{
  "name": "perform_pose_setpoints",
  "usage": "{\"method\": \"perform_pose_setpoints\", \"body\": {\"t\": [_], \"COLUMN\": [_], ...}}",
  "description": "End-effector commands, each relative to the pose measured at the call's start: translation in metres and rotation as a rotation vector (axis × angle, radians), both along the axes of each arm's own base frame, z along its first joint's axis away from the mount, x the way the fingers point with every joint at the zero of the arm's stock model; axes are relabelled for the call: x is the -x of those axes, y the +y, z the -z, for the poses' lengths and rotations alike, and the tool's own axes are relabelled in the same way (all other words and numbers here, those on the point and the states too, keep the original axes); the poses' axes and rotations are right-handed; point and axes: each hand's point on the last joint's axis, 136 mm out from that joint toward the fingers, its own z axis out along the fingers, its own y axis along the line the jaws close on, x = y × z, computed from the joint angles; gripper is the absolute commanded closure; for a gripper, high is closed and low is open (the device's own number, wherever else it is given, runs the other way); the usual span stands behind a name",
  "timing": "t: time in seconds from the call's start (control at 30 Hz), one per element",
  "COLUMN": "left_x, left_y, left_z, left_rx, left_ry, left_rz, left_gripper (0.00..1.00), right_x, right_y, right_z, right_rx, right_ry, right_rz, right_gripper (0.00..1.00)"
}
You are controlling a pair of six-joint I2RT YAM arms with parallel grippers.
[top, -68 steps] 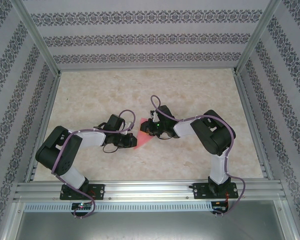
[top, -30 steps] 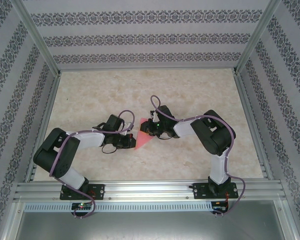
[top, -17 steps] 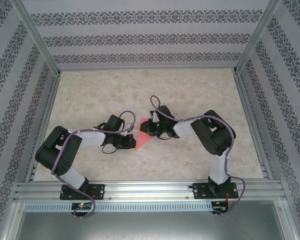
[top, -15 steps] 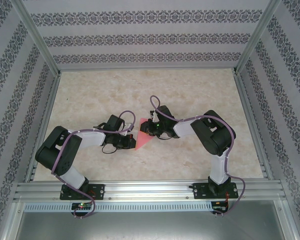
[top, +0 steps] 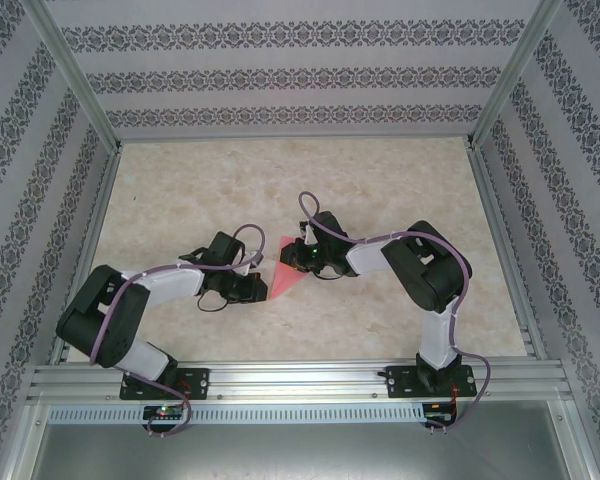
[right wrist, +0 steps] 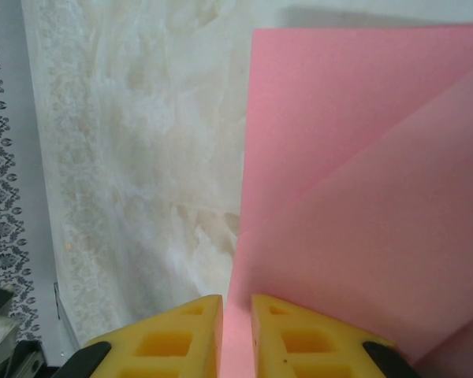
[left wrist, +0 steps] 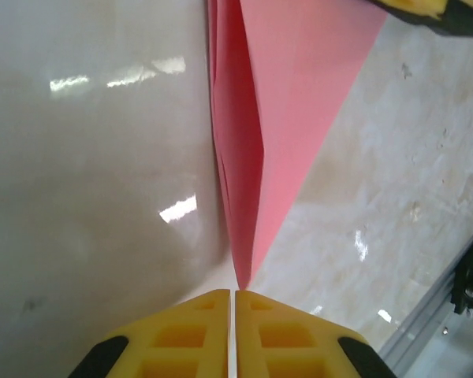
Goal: Fold a paper plane with a square sheet of paper (pick it up from the middle)
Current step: Fourth fold the wing at the center of the table.
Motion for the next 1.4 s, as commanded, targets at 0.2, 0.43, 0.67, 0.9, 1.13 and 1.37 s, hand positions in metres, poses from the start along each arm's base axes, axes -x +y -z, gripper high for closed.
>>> {"method": "perform_pose_setpoints", "body": {"t": [0.2,0.43,0.67,0.9,1.13,1.37], "left_x": [-0.025,-0.051,-0.051,-0.029,0.000,0.020], "left_y": [-0.021,-0.042,-0.048,-0.038,-0.027,-0.005], "left_z": [-0.052,-0.041,-0.016,0.020,0.044,0.053], "left_rx": [0.097,0.140,0.169,0.118,0.100,0.000], "left_ry": [-0.056,-0.026,0.025,0.120,0.213,0.233], "left_rz": [-0.014,-0.012,-0.024,-0.015,-0.010,-0.012], "left_gripper": [0.86,0.86,0.85,0.85,0.85,0.86], "right_x": [0.020,0.021,0.020,0.023,0.024,0.023], "right_y": [-0.034,-0.032,-0.031,-0.034,-0.035,-0.036], "right_z": [0.051,0.050,0.051,0.055,0.057,0.058], "right_rx": [0.195,0.188,0.189,0.198,0.203,0.213], "right_ry": [0.101,0.102,0.104,0.110,0.113,0.114], "right_rz": [0.035,0.030,0.029,0.029,0.030,0.032], "right_gripper": [0.82,0.82,0.82,0.82,0.81,0.82]}}
